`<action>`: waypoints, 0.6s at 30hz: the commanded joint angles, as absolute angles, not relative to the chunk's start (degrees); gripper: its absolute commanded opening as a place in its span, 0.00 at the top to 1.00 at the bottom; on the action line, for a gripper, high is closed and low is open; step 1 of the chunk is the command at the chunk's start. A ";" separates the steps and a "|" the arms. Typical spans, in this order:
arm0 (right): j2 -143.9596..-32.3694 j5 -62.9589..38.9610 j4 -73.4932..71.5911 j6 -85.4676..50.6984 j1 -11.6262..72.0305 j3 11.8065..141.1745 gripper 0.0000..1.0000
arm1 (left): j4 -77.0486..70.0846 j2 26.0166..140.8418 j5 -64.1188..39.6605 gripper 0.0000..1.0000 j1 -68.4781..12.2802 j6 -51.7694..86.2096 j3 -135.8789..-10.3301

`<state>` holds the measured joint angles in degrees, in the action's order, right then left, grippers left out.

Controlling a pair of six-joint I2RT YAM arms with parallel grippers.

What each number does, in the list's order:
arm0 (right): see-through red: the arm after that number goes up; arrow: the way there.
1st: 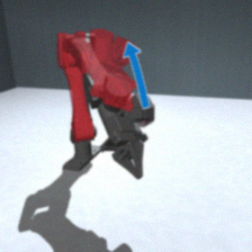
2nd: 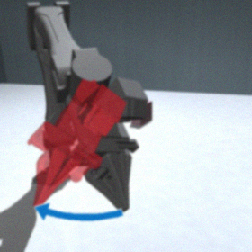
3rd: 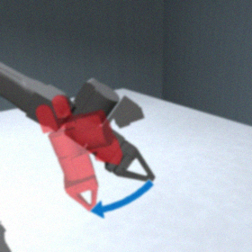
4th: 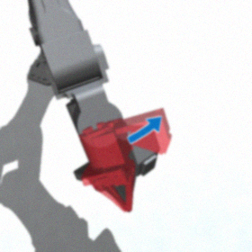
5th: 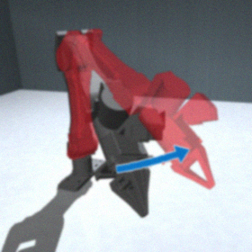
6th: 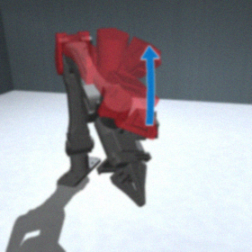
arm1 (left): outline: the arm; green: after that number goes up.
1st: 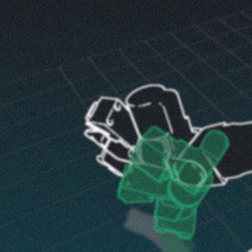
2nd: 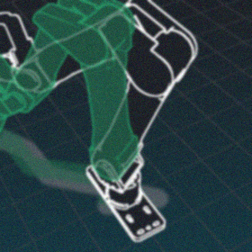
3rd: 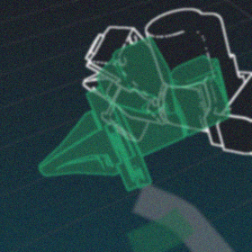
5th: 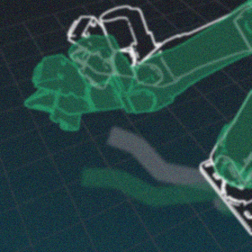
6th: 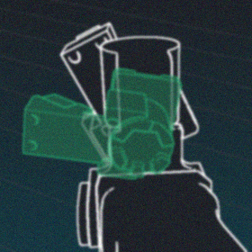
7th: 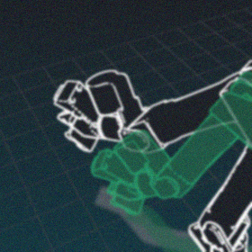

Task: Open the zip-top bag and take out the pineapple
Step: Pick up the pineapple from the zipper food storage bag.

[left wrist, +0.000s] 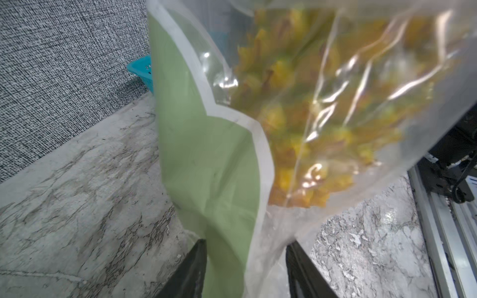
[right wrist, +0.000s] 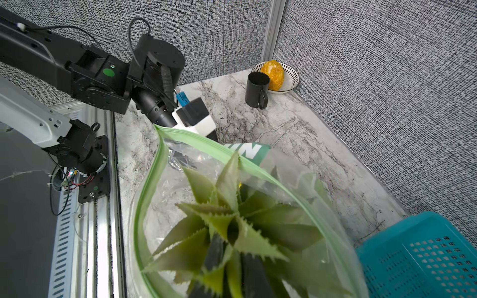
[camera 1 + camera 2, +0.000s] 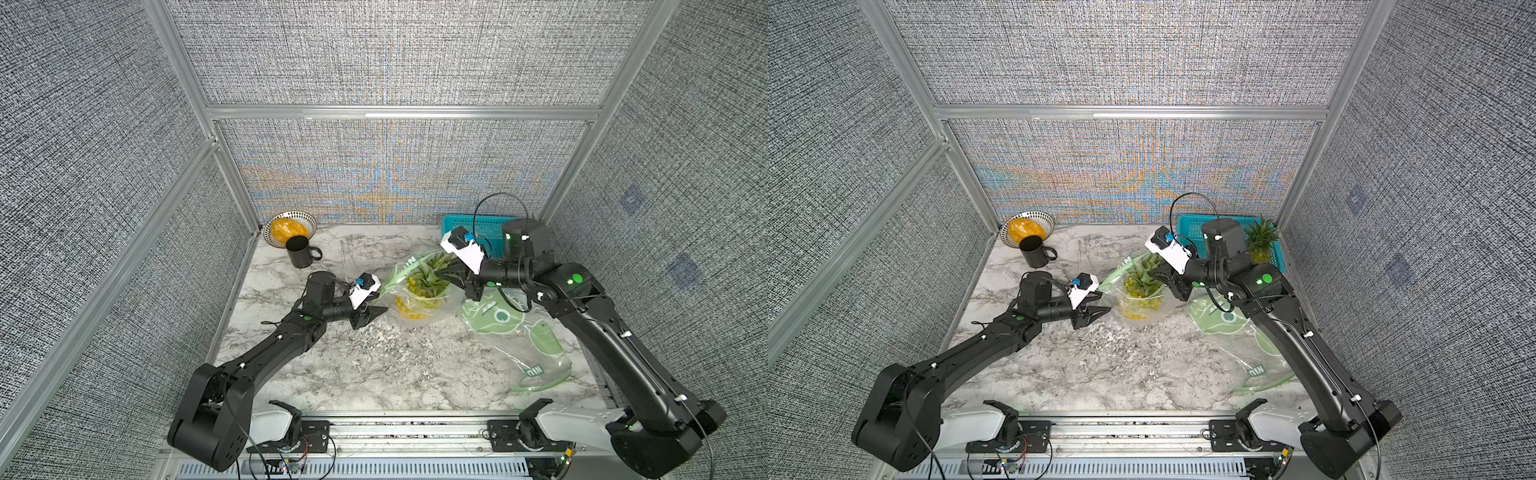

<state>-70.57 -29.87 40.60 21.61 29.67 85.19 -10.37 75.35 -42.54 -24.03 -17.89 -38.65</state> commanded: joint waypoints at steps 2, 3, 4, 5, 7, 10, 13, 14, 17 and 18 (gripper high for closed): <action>-70.13 -33.44 34.68 21.27 29.71 85.69 1.00 | -6.06 77.60 -41.95 0.87 -24.43 -20.56 -40.48; -70.02 -33.80 34.35 21.18 29.67 85.62 1.00 | -5.54 77.99 -40.62 1.00 -24.80 -20.75 -40.84; -69.95 -34.13 33.94 21.00 29.55 85.53 1.00 | -4.51 78.13 -38.98 1.00 -25.41 -21.31 -41.38; -69.88 -34.76 33.51 20.90 29.49 85.35 1.00 | -3.06 78.35 -37.73 1.00 -25.88 -22.00 -41.90; -69.60 -35.98 32.12 20.33 29.36 85.10 1.00 | 0.24 78.91 -34.73 1.00 -27.49 -23.31 -43.28; -68.73 -36.98 29.99 19.56 29.17 84.64 1.00 | 2.54 79.85 -32.07 1.00 -29.77 -24.17 -44.48; -68.01 -37.15 28.47 18.97 29.01 84.64 1.00 | 4.94 81.30 -28.90 1.00 -31.72 -24.45 -46.19; -67.65 -37.13 28.07 18.77 28.92 84.64 1.00 | 6.59 81.90 -26.83 1.00 -32.50 -25.03 -47.16; -66.31 -36.60 26.01 17.89 28.44 84.25 1.00 | 11.42 83.79 -21.97 1.00 -34.05 -26.62 -49.74; -65.91 -36.18 25.30 17.51 28.18 84.12 1.00 | 12.25 84.30 -21.42 1.00 -34.15 -26.52 -50.36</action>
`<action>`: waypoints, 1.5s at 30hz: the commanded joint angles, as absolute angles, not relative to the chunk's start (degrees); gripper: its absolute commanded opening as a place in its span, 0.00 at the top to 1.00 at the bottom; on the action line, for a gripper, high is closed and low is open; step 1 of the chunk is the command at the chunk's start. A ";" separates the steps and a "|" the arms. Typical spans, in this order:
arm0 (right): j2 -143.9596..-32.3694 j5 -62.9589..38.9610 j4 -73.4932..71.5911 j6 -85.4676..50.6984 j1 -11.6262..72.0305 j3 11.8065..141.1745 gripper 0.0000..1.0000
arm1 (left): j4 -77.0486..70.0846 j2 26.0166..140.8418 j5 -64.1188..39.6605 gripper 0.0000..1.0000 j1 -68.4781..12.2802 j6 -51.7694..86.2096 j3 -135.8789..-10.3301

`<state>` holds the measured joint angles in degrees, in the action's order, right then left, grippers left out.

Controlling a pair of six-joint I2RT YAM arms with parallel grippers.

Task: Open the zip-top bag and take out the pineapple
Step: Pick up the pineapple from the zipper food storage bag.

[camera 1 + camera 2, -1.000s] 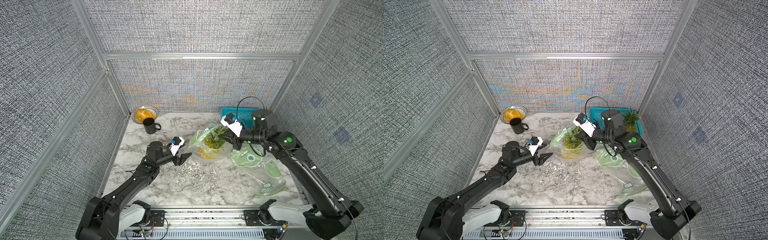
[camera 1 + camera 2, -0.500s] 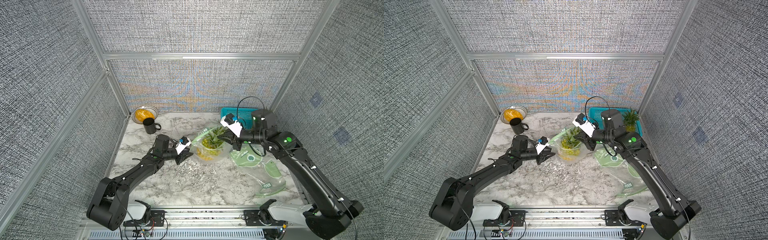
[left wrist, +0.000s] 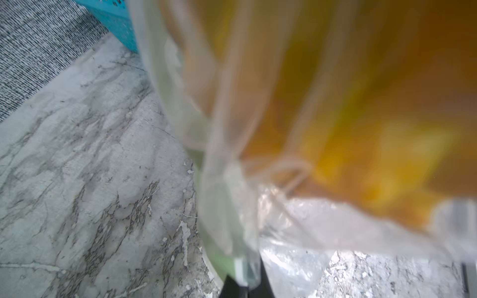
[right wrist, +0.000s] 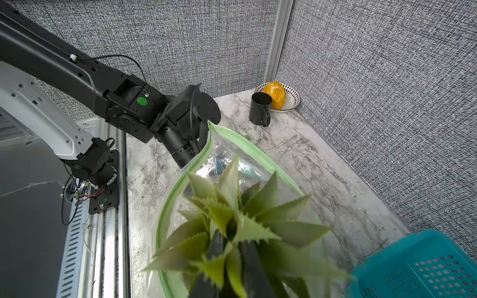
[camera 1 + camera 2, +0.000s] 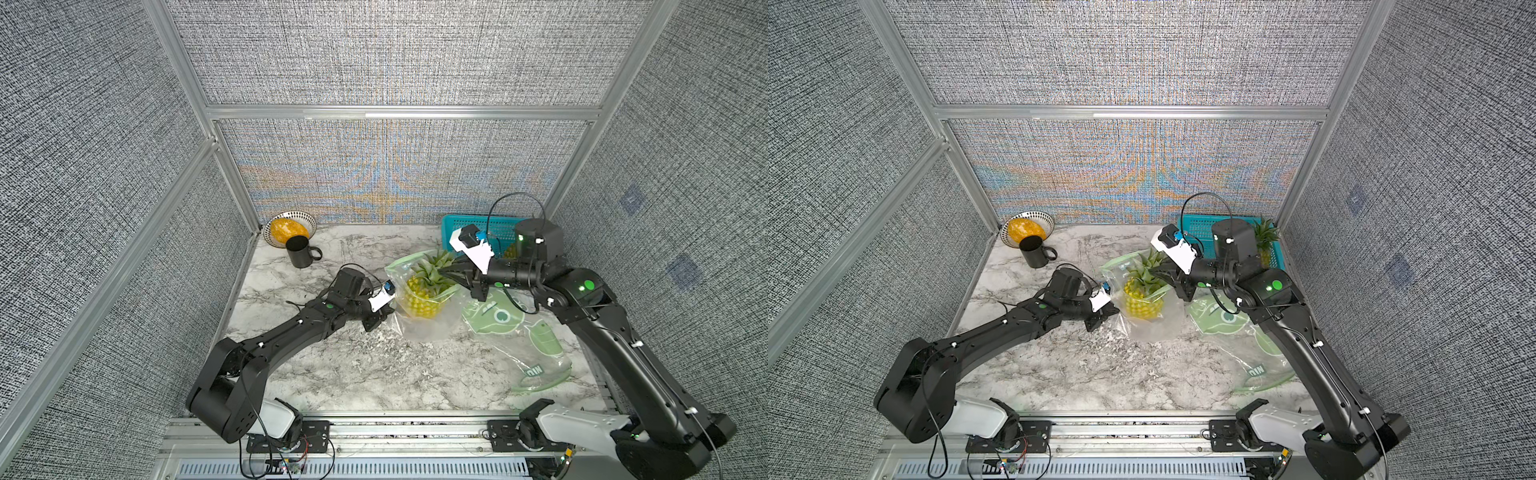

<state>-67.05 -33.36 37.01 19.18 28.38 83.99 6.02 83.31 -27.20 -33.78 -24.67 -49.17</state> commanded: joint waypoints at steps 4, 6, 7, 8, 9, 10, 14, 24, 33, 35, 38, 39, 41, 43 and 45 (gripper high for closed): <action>-64.63 -35.60 23.99 16.65 27.21 84.39 1.00 | 13.20 84.82 -18.26 1.00 -34.72 -27.12 -51.01; -64.29 -35.93 23.88 16.52 26.93 84.87 1.00 | 14.07 85.21 -16.55 1.00 -34.91 -27.22 -51.67; -64.17 -35.95 23.90 16.37 26.73 85.22 1.00 | 15.10 85.62 -15.59 1.00 -34.98 -27.36 -52.34; -64.15 -35.95 23.86 16.20 26.72 85.55 1.00 | 15.73 86.05 -14.50 1.00 -35.00 -27.39 -52.86; -63.92 -36.19 23.83 16.10 26.56 85.85 1.00 | 16.54 86.57 -12.97 1.00 -35.19 -27.52 -53.48; -63.73 -36.48 23.50 16.01 26.50 86.04 1.00 | 17.44 87.04 -12.00 1.00 -35.45 -27.88 -54.04; -62.68 -38.52 21.30 14.58 25.96 86.04 1.00 | 19.26 88.56 -10.09 1.00 -36.38 -28.36 -55.84; -59.57 -31.95 16.38 12.20 24.59 86.72 1.00 | 20.30 89.21 -5.21 1.00 -36.56 -29.35 -55.91; -57.73 -27.25 12.03 10.60 23.58 86.01 1.00 | 20.26 89.16 -1.86 1.00 -36.47 -29.06 -55.72; -57.70 -27.43 12.10 10.60 23.38 86.56 1.00 | 20.48 89.40 -1.28 1.00 -36.47 -29.06 -55.89; -57.60 -25.75 11.81 10.60 23.07 87.01 1.00 | 20.48 89.36 -0.75 1.00 -36.47 -28.55 -55.91; -57.45 -24.87 11.41 10.50 22.98 86.95 1.00 | 20.48 89.26 -0.59 1.00 -36.47 -28.45 -55.90; -57.09 -22.90 10.31 10.48 22.93 86.69 1.00 | 20.18 88.94 -0.06 1.00 -36.43 -28.02 -55.81; -56.71 -19.75 9.35 10.46 22.94 86.41 1.00 | 19.96 88.44 0.53 1.00 -36.39 -27.47 -55.65; -56.38 -15.33 8.39 10.57 22.84 85.84 1.00 | 19.94 88.02 1.37 1.00 -36.28 -26.62 -55.62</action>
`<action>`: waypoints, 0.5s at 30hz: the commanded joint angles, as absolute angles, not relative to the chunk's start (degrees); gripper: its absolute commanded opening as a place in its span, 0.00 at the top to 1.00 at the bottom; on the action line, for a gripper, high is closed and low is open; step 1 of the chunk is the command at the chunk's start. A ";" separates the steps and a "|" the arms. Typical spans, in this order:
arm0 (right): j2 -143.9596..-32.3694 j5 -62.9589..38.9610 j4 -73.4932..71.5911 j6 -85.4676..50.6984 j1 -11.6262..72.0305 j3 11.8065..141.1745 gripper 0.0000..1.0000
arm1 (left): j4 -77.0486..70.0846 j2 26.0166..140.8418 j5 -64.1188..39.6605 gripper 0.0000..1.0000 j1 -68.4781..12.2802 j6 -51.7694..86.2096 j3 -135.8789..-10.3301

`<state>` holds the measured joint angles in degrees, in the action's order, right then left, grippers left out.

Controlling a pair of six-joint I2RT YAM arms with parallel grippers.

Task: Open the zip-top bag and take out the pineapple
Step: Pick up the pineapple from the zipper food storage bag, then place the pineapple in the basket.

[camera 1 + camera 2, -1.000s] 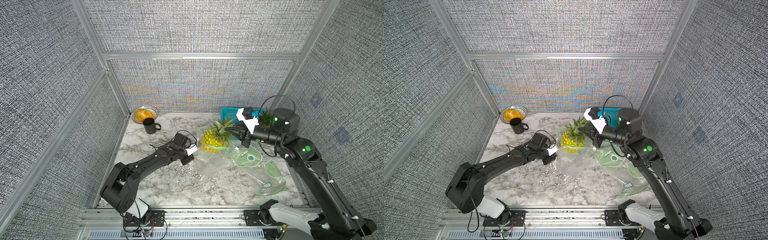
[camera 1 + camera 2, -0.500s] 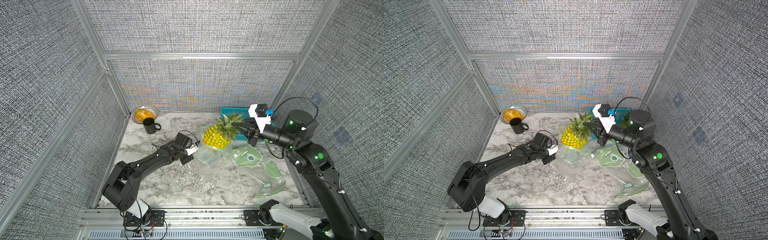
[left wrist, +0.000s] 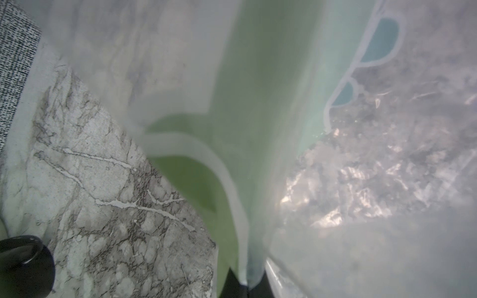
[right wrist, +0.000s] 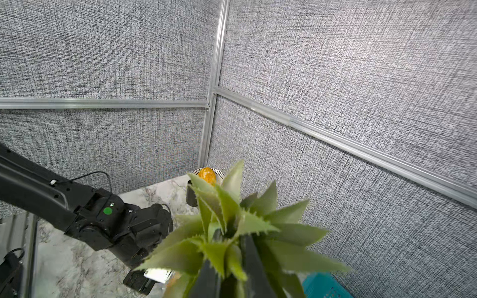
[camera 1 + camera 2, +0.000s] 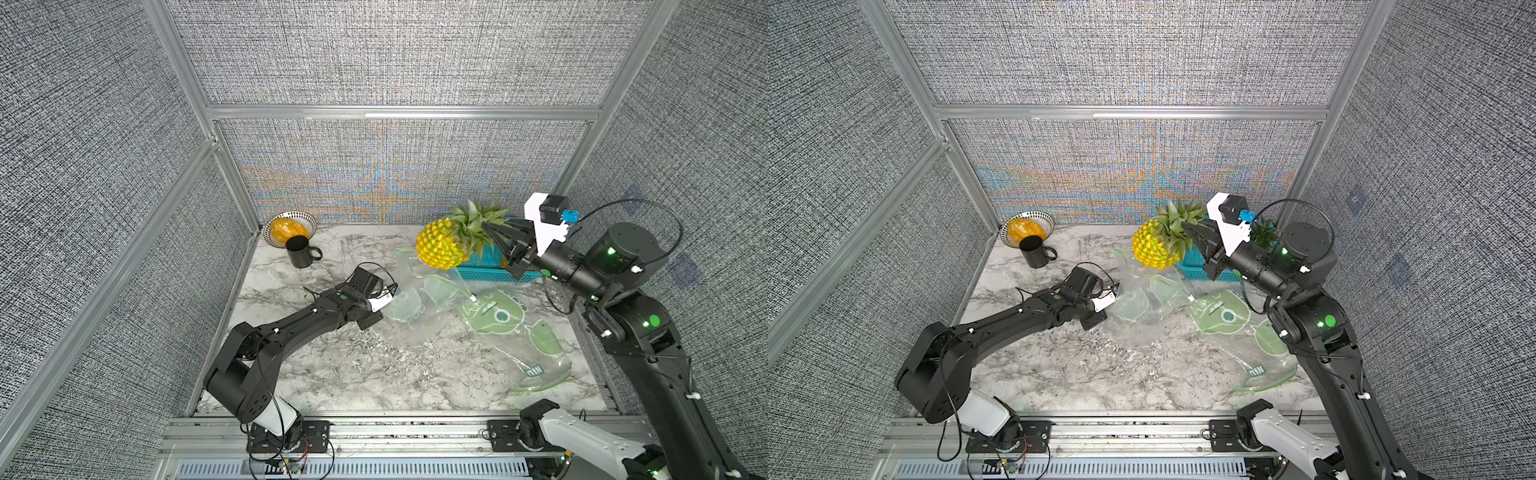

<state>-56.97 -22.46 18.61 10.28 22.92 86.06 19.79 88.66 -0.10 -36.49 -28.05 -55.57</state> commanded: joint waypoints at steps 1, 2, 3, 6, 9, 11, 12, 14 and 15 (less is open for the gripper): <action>-56.26 -13.37 7.94 10.85 22.81 85.46 1.00 | 20.03 87.75 1.64 1.00 -36.21 -26.12 -55.46; -56.17 -10.81 7.47 10.95 22.84 84.95 1.00 | 20.12 87.38 1.89 1.00 -36.13 -25.54 -55.38; -56.18 -8.66 7.04 11.24 22.81 84.53 1.00 | 20.36 87.04 2.08 1.00 -36.08 -24.86 -55.29; -56.45 -2.37 5.80 11.46 22.82 83.08 1.00 | 21.25 85.77 2.74 1.00 -35.85 -22.94 -54.90; -57.01 3.12 4.18 11.29 22.85 81.55 1.00 | 21.27 83.92 3.43 1.00 -35.73 -21.60 -53.53; -57.51 6.43 3.09 11.44 22.85 80.76 1.00 | 21.98 82.56 3.96 1.00 -35.68 -20.76 -52.59; -58.07 7.97 3.08 11.55 22.85 80.66 1.00 | 22.59 82.12 3.98 1.00 -35.68 -20.43 -52.48; -59.23 10.80 3.20 11.90 22.69 80.53 1.00 | 23.86 81.20 4.07 1.00 -35.59 -19.80 -52.30; -59.87 11.93 3.41 11.88 22.59 80.67 1.00 | 24.29 80.88 4.00 1.00 -35.61 -19.62 -52.26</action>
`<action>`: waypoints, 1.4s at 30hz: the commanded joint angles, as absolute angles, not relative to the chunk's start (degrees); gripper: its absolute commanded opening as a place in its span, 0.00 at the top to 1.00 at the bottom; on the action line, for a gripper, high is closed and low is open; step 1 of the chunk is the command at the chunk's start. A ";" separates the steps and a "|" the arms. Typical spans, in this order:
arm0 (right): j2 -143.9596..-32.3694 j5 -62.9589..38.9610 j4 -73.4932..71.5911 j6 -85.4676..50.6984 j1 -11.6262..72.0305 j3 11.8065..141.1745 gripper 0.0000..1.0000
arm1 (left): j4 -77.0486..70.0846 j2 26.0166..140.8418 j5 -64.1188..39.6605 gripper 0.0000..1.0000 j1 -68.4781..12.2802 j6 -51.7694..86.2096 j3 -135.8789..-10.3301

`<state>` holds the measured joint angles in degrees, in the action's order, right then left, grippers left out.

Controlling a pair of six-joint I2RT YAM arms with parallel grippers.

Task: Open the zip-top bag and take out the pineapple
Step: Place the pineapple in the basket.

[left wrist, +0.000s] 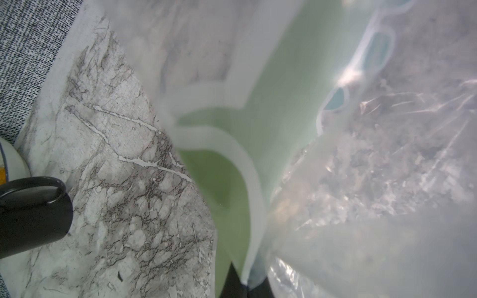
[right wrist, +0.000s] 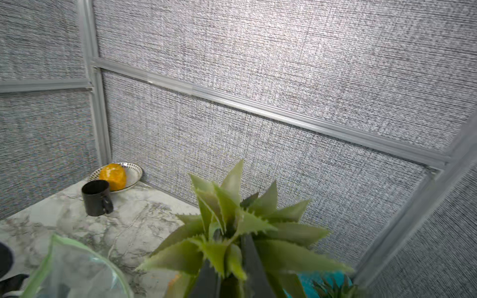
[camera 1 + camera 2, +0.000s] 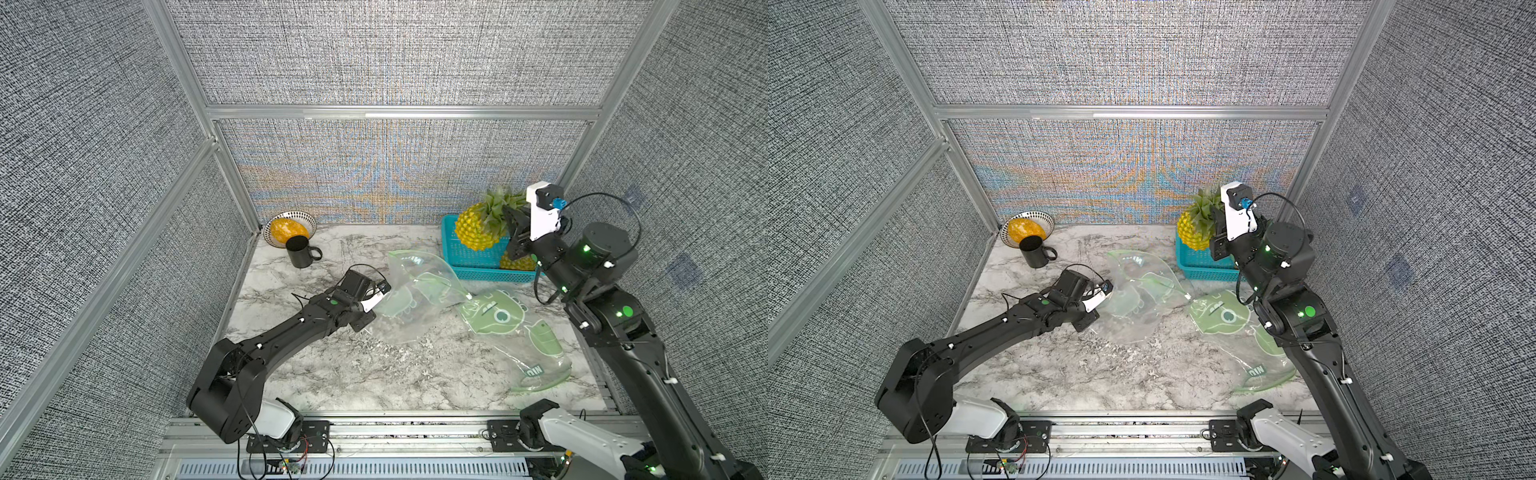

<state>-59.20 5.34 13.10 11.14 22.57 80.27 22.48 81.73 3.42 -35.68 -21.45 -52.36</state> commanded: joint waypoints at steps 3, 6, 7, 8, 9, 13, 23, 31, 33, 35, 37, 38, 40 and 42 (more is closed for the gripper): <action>-61.95 12.48 3.52 11.25 21.54 80.43 1.00 | 24.78 80.00 4.25 1.00 -35.59 -19.16 -51.92; -64.33 11.33 3.71 9.99 19.62 80.64 1.00 | 24.71 79.13 4.31 1.00 -35.58 -18.98 -51.44; -65.25 10.20 3.84 9.42 18.57 80.77 1.00 | 24.70 78.84 4.38 1.00 -35.58 -18.98 -51.33; -66.18 8.58 4.04 8.54 17.15 80.88 1.00 | 24.70 78.57 4.46 1.00 -35.59 -18.98 -51.25; -66.95 6.27 3.95 7.67 15.54 80.82 1.00 | 24.62 78.50 4.61 1.00 -35.60 -19.06 -51.15; -70.76 -2.40 2.60 3.23 9.59 80.14 1.00 | 24.61 78.13 4.63 1.00 -35.57 -19.08 -50.81; -78.43 -7.93 -1.26 -2.77 3.07 77.56 1.00 | 24.62 77.74 4.10 1.00 -35.59 -19.46 -50.34; -83.48 -7.43 -2.37 -3.82 1.47 77.13 1.00 | 24.96 77.62 3.80 1.00 -35.60 -19.69 -50.55; -84.92 -7.22 -2.54 -4.13 1.13 77.48 1.00 | 24.96 77.64 3.87 1.00 -35.55 -19.86 -50.56; -86.28 -7.21 -2.60 -4.35 0.88 77.91 1.00 | 25.03 77.73 3.94 1.00 -35.60 -20.03 -50.58; -87.44 -7.12 -2.72 -4.52 0.70 78.13 1.00 | 25.14 77.90 3.87 1.00 -35.59 -20.12 -50.62; -88.06 -6.95 -2.81 -4.65 0.63 78.27 1.00 | 25.14 78.00 3.90 1.00 -35.60 -20.13 -50.62; -89.29 -6.82 -2.68 -4.90 0.65 78.71 1.00 | 25.14 78.09 3.84 1.00 -35.60 -20.08 -50.65; -90.32 -6.69 -2.47 -5.22 0.64 78.93 1.00 | 25.09 78.12 3.83 1.00 -35.59 -20.21 -50.71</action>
<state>-89.82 -6.48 4.51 -4.12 0.67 77.97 25.02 78.02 4.32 -35.59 -19.70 -50.39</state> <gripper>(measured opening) 0.124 0.052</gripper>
